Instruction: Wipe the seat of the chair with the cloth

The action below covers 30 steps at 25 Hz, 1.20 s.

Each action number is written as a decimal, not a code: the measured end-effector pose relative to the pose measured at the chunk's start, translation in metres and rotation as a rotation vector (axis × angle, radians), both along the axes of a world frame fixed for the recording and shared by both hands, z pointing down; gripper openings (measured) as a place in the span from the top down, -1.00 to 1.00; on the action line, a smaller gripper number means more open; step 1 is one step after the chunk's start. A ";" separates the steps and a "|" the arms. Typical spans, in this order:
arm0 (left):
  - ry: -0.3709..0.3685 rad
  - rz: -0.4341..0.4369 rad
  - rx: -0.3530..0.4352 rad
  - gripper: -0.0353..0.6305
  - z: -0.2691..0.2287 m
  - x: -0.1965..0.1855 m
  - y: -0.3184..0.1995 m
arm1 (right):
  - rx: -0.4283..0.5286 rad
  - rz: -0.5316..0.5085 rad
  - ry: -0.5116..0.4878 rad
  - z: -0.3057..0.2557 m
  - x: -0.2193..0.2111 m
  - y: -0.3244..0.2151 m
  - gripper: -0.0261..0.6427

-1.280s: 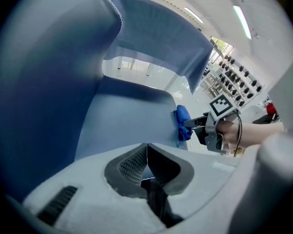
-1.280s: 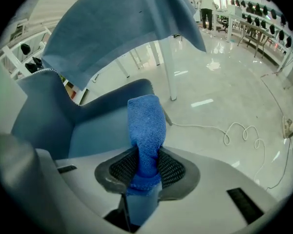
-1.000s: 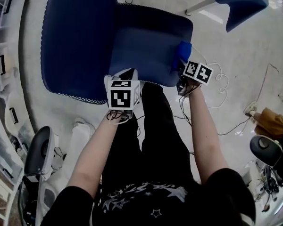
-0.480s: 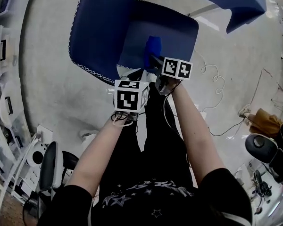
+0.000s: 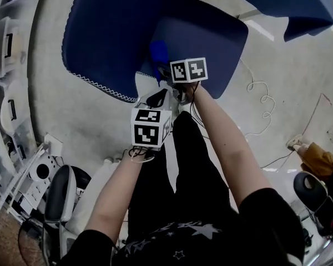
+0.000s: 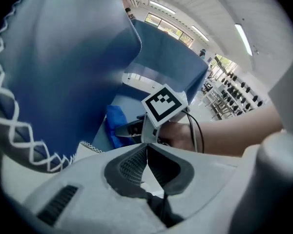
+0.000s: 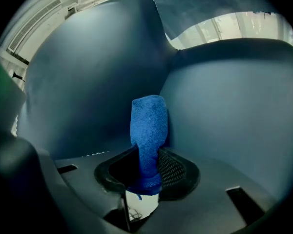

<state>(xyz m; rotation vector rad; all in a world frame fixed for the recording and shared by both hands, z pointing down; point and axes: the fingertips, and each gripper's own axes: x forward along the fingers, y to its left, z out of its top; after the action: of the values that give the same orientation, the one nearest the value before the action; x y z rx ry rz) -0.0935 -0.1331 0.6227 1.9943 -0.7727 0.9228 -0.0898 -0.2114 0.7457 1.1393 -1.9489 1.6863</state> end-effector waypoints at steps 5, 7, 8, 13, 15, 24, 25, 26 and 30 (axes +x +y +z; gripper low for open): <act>-0.045 -0.027 -0.002 0.83 0.009 -0.010 0.003 | -0.024 -0.096 -0.026 0.006 -0.024 0.008 0.59; -0.057 -0.040 -0.010 0.83 0.011 -0.013 0.006 | -0.020 -0.099 -0.017 0.007 -0.023 0.008 0.59; -0.062 -0.044 -0.013 0.83 0.012 -0.014 0.008 | -0.020 -0.096 -0.009 0.007 -0.020 0.008 0.59; -0.078 -0.038 -0.023 0.83 0.016 -0.014 0.016 | -0.003 -0.119 0.074 0.009 0.002 0.023 0.59; -0.082 -0.029 -0.022 0.83 0.017 -0.007 0.017 | -0.006 -0.106 0.092 0.011 0.020 0.032 0.59; -0.092 -0.004 -0.017 0.83 0.015 0.027 0.025 | -0.057 0.067 0.148 0.012 0.113 0.086 0.58; -0.092 -0.006 -0.019 0.83 0.015 0.030 0.027 | -0.062 0.083 0.154 0.012 0.124 0.094 0.58; -0.093 -0.007 -0.020 0.83 0.015 0.034 0.030 | -0.068 0.098 0.159 0.012 0.134 0.101 0.58; -0.097 -0.015 -0.016 0.83 0.013 0.044 0.037 | -0.089 0.149 0.180 0.011 0.167 0.126 0.58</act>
<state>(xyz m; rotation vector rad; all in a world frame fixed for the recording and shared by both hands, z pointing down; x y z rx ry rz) -0.0494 -0.0961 0.6353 1.9392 -0.8299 1.0196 0.0772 -0.0857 0.7568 1.3805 -1.7017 1.6609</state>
